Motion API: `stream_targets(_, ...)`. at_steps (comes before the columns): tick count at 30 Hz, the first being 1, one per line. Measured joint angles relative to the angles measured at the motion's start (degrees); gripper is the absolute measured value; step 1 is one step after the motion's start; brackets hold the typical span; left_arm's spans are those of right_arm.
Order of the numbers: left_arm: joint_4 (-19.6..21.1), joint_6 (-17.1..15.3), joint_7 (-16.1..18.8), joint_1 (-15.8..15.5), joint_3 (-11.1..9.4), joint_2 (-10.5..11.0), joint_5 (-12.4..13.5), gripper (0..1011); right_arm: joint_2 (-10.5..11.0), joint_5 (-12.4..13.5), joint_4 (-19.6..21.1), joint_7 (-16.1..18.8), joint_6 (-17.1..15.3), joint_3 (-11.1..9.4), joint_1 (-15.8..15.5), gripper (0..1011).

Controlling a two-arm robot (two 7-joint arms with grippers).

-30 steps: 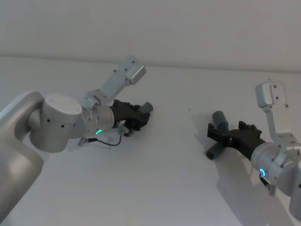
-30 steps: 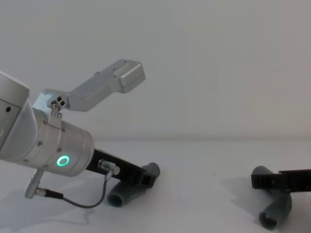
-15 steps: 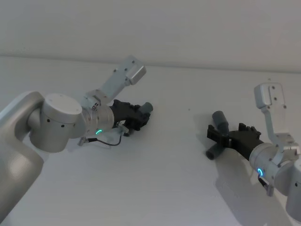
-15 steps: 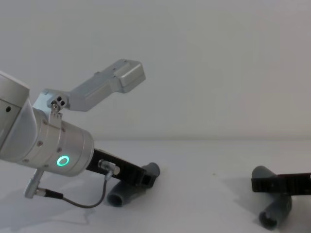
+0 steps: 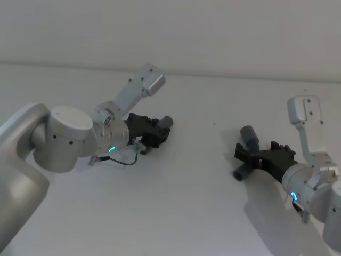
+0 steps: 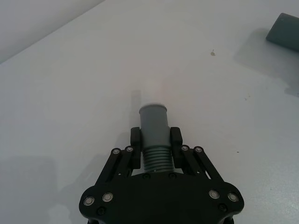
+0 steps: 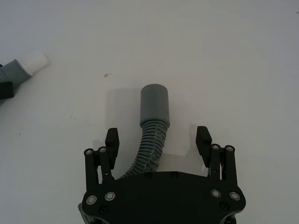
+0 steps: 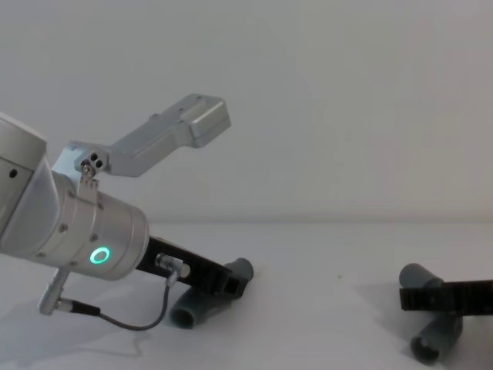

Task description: Use both hands to pick up one end of the pipe from the table, align the ends, and insert them.

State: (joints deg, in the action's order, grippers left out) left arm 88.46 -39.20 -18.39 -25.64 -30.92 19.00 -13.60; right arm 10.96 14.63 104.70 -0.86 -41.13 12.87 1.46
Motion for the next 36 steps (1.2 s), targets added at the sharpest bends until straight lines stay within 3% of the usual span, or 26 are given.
stream_targets(12, 0.00, 0.00, 0.00, 0.00, 0.00, 0.00, 0.00, 364, -0.10, -0.16, -0.08, -0.03, -0.09, -0.05, -0.07, 994)
stream_targets(25, 0.00, 0.00, 0.00, 0.00, 0.00, 0.00, 0.00, 364, -0.17, -0.25, -0.13, -0.02, -0.09, -0.06, -0.08, 685)
stream_targets(26, 0.00, 0.00, 0.00, 0.00, 0.00, 0.00, 0.00, 364, -0.17, -0.25, -0.14, -0.02, -0.09, -0.06, -0.08, 618)
stream_targets(36, 0.00, 0.00, 0.00, 0.00, 0.00, 0.00, 0.00, 364, -0.17, -0.26, -0.13, -0.02, -0.09, -0.05, -0.08, 343)
